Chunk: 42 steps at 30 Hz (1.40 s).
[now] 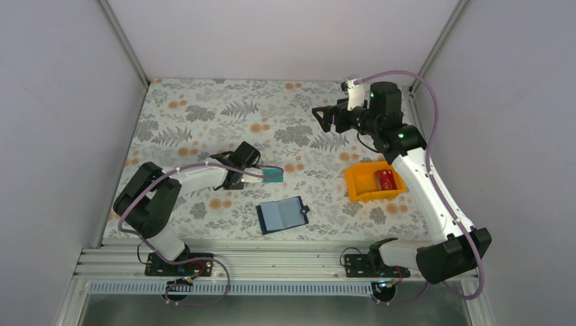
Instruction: Take the credit cards out of the card holder
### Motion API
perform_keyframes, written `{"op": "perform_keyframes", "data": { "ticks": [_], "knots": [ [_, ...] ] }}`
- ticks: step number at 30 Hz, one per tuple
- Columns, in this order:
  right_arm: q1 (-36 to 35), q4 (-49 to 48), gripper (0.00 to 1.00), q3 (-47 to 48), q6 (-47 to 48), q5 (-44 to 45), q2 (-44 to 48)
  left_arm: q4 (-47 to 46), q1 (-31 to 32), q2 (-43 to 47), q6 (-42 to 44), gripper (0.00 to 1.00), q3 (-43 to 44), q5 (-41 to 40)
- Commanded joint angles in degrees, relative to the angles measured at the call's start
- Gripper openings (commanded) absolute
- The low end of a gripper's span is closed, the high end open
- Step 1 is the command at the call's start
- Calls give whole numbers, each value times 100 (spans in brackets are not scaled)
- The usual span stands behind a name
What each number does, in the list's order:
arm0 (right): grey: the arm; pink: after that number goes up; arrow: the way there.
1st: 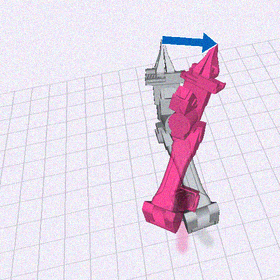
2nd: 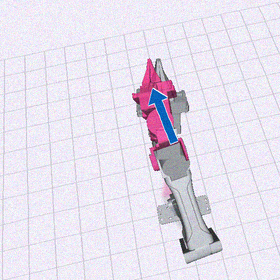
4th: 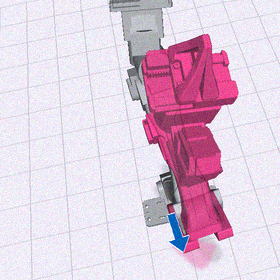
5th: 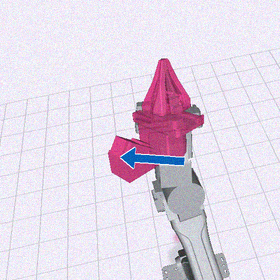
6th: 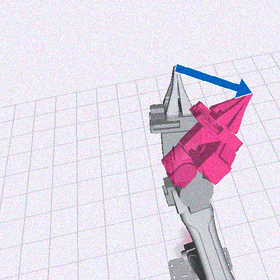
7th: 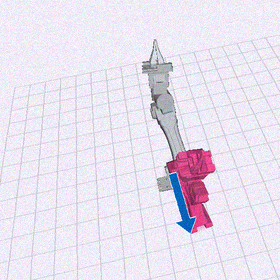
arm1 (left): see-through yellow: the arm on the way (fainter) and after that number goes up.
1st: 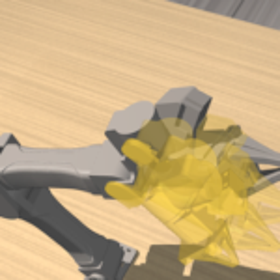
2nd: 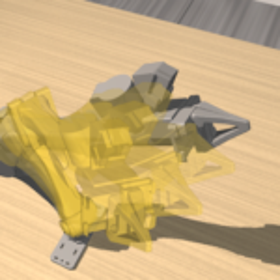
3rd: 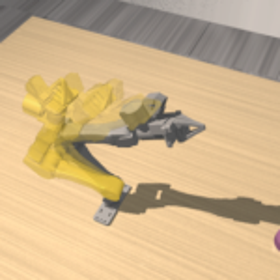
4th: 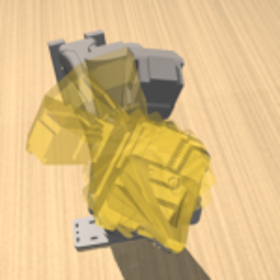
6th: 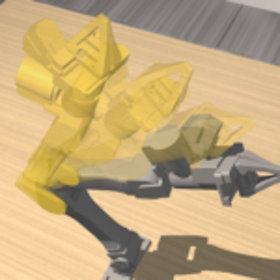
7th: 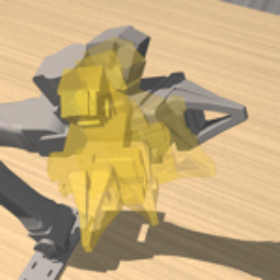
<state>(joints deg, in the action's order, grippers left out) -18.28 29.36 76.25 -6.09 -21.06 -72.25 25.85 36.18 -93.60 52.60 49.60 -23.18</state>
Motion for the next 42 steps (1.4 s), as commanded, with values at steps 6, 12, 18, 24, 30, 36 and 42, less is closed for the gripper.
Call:
{"op": "perform_keyframes", "data": {
  "ticks": [6,12,18,24,30,36,42],
  "knots": [
    [65,-143,100,-23,47,-157,57,325,29,-7,-124,41,192,368],
    [211,-403,100,-183,-112,-533,188,449,32,352,-202,73,460,772],
    [211,-821,100,-801,-179,-1024,421,1184,-236,862,-1803,88,1857,1924],
    [-84,-220,90,-1063,-823,-410,-58,1392,-1071,1270,-3546,100,2036,3934],
    [-1089,656,82,-1762,-1722,726,-668,656,-1471,1589,-5536,100,723,5980],
    [-1858,1314,100,-2201,-1970,1330,-1090,-348,-1562,1595,-7295,100,-759,7207],
    [-2287,1114,89,-2597,-2035,604,-1449,-795,-1551,1343,-8117,100,-1606,7146]
  ]
}}
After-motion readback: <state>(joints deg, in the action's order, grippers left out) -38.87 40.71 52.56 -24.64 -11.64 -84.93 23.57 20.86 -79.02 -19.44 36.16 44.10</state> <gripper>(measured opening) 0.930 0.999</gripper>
